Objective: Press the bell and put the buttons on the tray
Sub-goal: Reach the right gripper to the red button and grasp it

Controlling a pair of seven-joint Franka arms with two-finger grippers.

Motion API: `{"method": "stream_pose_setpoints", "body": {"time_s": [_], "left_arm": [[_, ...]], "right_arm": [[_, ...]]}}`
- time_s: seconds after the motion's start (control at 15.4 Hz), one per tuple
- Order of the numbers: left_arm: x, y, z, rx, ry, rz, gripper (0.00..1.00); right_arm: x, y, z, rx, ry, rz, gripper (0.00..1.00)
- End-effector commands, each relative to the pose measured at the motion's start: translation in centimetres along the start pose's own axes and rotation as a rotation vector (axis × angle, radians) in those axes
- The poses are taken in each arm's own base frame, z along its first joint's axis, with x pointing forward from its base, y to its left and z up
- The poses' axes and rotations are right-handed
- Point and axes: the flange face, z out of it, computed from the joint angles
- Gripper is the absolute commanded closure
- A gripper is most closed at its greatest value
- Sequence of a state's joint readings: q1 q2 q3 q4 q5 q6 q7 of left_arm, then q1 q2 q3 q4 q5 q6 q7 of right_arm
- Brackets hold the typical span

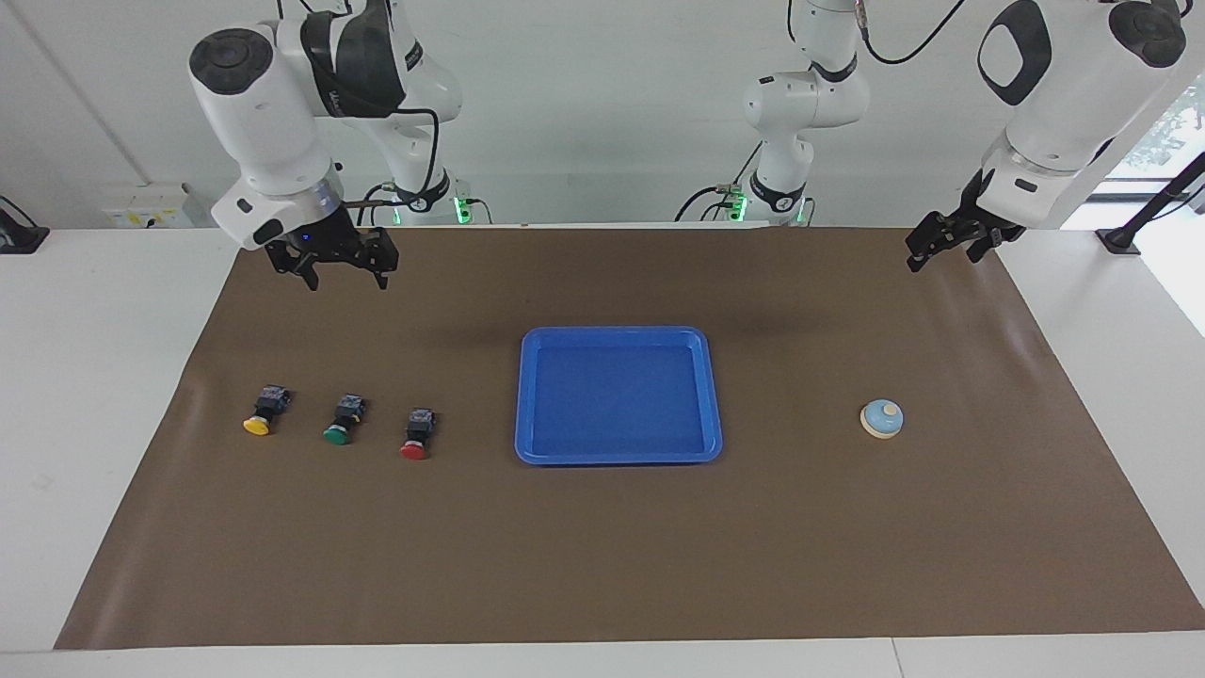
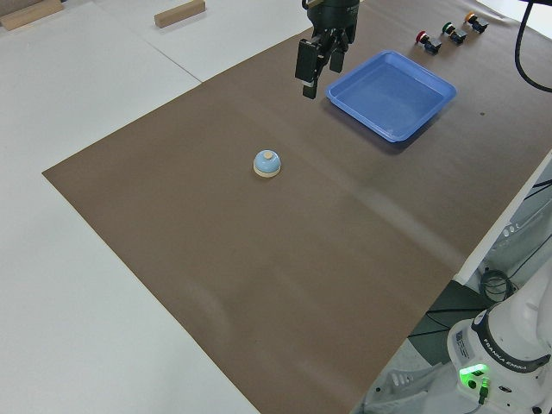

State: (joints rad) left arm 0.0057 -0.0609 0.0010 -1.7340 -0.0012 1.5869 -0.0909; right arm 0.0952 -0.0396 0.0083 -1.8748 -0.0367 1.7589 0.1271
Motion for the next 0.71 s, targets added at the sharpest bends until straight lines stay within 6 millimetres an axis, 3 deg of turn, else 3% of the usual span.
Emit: {"method": "stream_pose_setpoints", "body": {"time_s": [0.0, 0.32, 0.52, 0.65], "left_arm": [[-0.1, -0.2, -0.4, -0.013, -0.007, -0.004, 0.0], [-0.1, -0.2, -0.4, -0.013, -0.007, -0.004, 0.0], [-0.1, -0.2, -0.4, -0.013, -0.007, -0.004, 0.0], [-0.1, -0.2, -0.4, -0.013, -0.007, -0.004, 0.0]], "right_arm": [[1.4, -1.7, 5.5, 0.003, 0.015, 0.054, 0.0], [3.6, -3.1, 14.2, 0.024, 0.081, 0.104, 0.0], [5.3, -3.5, 18.3, 0.032, 0.101, 0.135, 0.0], [6.1, -3.6, 19.8, 0.038, 0.12, 0.134, 0.0]]}}
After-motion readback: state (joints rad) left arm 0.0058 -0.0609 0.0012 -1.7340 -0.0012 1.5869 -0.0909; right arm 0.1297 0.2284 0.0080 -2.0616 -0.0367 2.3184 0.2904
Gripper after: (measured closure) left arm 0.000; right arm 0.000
